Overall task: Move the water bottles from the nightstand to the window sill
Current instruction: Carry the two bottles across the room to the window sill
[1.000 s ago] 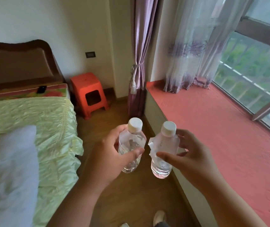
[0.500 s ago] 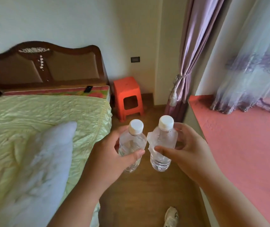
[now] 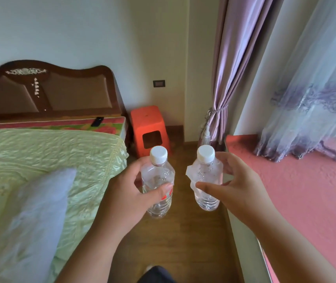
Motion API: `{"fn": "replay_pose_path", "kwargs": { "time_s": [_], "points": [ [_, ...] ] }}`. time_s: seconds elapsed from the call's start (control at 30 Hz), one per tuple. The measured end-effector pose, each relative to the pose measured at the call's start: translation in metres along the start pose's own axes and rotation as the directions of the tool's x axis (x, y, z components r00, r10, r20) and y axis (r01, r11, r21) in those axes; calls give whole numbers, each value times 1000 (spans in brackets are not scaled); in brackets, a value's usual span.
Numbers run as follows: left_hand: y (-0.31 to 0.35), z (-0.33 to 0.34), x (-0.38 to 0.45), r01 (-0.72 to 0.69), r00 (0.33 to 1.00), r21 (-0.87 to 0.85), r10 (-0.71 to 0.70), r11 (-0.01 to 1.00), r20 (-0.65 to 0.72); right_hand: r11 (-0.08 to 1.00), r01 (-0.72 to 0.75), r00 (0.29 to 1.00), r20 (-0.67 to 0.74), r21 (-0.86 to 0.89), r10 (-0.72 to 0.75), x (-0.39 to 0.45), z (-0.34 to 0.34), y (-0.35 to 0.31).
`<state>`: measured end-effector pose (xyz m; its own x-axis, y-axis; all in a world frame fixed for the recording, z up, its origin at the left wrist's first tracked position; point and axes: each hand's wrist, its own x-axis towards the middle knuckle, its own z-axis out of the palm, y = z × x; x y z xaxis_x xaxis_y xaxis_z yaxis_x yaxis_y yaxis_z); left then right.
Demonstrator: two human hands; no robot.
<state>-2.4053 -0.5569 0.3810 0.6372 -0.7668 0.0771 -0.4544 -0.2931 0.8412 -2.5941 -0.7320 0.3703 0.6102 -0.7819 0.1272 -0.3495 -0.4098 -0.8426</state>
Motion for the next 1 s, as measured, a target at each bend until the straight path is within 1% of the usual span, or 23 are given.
{"fn": "replay_pose_path", "kwargs": {
  "time_s": [0.27, 0.37, 0.5, 0.6, 0.7, 0.77, 0.9, 1.0],
  "points": [
    [8, 54, 104, -102, 985, 2, 101, 995, 143, 994, -110, 989, -100, -27, 107, 59, -20, 31],
    [8, 70, 153, -141, 960, -53, 150, 989, 235, 984, -172, 975, -151, -52, 163, 90, -23, 40],
    [9, 85, 221, -233, 918, -56, 239, 971, 318, 967, -238, 946, -246, -92, 210, 139, -26, 45],
    [9, 95, 273, -292, 876, -27, 278, 956, 393, 953, -291, 912, -324, -87, 250, 170, -24, 50],
    [9, 105, 315, -345, 836, -23, 318, 938, 446, 945, -326, 866, -408, -26, 287, 187, -21, 58],
    [8, 114, 335, -379, 812, -23, 344, 925, 471, 935, -354, 843, -431, 6, 322, 190, -18, 66],
    [5, 136, 354, -435, 765, -20, 381, 900, 519, 889, -455, 784, -454, 45, 424, 189, -16, 85],
    [2, 154, 363, -429, 728, -46, 376, 902, 573, 866, -498, 750, -476, 51, 460, 192, -19, 99]
  ]
}}
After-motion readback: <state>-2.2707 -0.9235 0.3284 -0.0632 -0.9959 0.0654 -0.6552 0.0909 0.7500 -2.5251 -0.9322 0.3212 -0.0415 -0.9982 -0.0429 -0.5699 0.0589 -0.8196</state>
